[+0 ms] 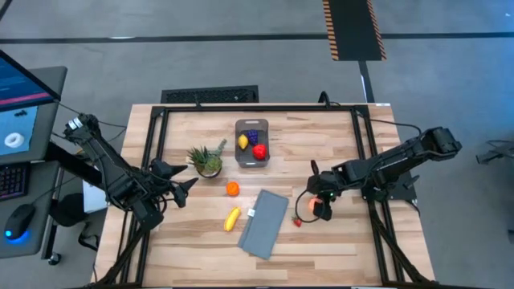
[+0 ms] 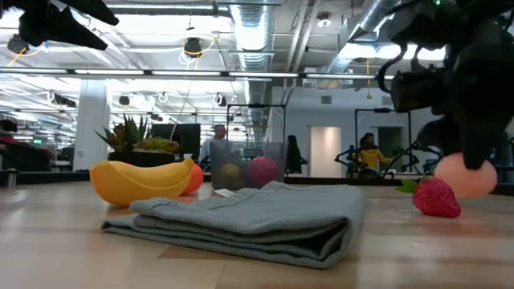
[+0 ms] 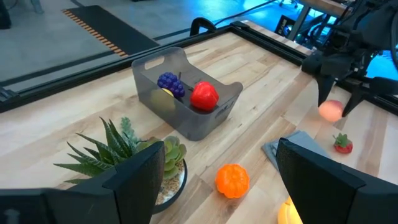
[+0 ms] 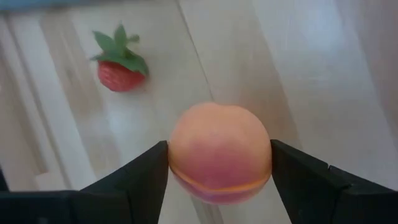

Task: Pick and placing Produce into tupperware
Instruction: Put the pink peach into the black bin

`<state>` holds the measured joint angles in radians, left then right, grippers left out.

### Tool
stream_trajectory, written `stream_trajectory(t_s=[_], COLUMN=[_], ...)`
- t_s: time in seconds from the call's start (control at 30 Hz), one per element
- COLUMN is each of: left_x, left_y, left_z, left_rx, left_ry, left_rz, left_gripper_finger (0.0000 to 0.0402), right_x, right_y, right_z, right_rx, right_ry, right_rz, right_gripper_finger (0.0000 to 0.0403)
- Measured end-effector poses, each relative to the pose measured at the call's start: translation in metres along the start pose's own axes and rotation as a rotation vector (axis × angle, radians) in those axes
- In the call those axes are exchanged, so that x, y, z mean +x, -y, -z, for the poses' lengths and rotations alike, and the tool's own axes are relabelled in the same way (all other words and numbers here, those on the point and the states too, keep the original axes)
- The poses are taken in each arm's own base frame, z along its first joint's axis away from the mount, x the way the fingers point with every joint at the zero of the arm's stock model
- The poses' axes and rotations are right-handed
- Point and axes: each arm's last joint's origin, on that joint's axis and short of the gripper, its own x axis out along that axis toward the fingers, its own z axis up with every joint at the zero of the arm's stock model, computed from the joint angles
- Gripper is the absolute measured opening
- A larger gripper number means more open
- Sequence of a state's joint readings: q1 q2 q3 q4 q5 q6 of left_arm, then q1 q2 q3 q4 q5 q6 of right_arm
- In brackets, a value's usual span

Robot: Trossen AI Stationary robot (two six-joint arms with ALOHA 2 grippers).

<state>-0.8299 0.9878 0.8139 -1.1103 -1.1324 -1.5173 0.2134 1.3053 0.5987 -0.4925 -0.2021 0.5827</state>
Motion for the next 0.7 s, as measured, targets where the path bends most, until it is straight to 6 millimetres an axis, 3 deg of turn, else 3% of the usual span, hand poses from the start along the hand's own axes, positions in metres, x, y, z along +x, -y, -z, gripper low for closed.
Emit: stream_trajectory(t_s=[0.7], left_x=[0.000], left_y=[0.000], left_z=[0.000], left_rx=[-0.006], left_ry=[0.000], left_rz=[0.001], left_gripper_finger=[0.0295], right_x=[-0.040], right_y=[0.006], right_z=[-0.015], right_rx=[0.033], right_ry=[0.265], right_rz=[-0.115], right_gripper_finger=[0.0282])
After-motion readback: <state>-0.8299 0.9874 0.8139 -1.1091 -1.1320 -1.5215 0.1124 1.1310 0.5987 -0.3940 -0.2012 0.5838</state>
